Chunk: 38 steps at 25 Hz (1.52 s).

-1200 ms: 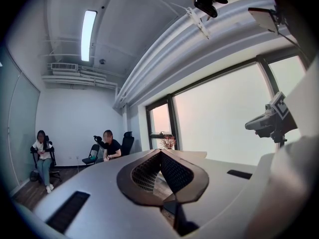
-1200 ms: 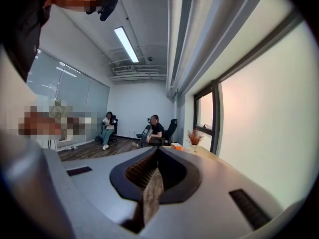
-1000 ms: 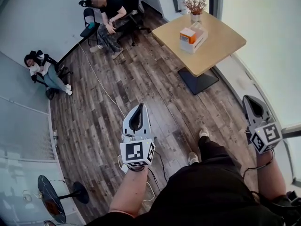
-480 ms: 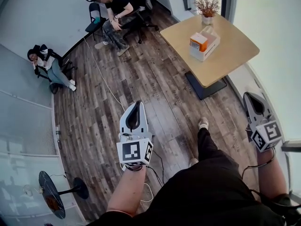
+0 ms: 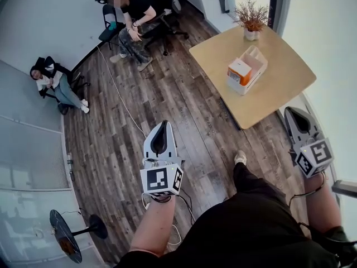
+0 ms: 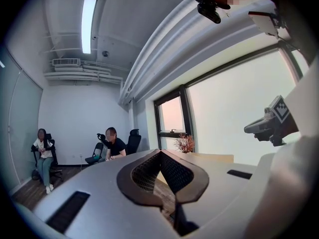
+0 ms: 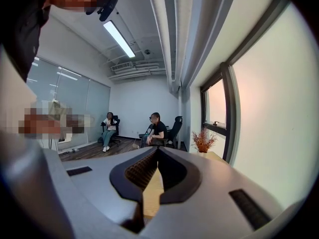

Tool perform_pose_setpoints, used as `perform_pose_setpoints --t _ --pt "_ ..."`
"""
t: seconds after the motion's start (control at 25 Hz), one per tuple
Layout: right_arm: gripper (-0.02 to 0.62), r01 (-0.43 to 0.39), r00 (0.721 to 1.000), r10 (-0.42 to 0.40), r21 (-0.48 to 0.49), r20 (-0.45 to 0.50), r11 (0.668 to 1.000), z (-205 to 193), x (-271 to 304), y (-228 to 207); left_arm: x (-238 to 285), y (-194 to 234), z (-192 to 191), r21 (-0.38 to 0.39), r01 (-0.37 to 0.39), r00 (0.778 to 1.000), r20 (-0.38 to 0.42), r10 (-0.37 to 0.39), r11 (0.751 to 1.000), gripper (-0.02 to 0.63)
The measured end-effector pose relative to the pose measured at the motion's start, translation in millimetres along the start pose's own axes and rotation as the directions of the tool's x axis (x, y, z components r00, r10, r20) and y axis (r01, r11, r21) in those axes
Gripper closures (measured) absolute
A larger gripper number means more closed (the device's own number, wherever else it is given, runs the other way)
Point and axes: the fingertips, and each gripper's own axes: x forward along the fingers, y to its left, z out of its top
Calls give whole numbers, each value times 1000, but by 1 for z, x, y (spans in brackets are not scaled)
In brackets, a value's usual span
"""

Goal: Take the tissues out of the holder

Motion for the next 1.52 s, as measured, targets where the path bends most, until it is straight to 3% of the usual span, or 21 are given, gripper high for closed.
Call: perform_pose_setpoints --t 0.24,0.52,0.84,1.08,1.32,1.52 --pt "590 -18 1000 18 21 -5 1000 0 60 -43 73 7 -1 18 -19 999 -44 19 1000 601" --pt "591 -10 1000 10 57 -12 998 -6 115 -89 153 0 15 46 -2 999 -40 4 999 601" --pt "591 -34 999 37 64 -40 997 -7 156 -103 202 -4 20 73 26 998 -51 -22 997 601" --pt "591 2 998 3 79 -63 997 -7 175 -111 239 10 14 62 49 997 -63 -45 997 601" --pt "591 59 994 -52 76 -97 995 -11 191 -110 289 20 18 59 131 991 -34 -129 990 601" --pt "591 118 987 -109 73 -116 990 -8 210 -108 328 19 17 59 236 972 -20 -235 970 601"
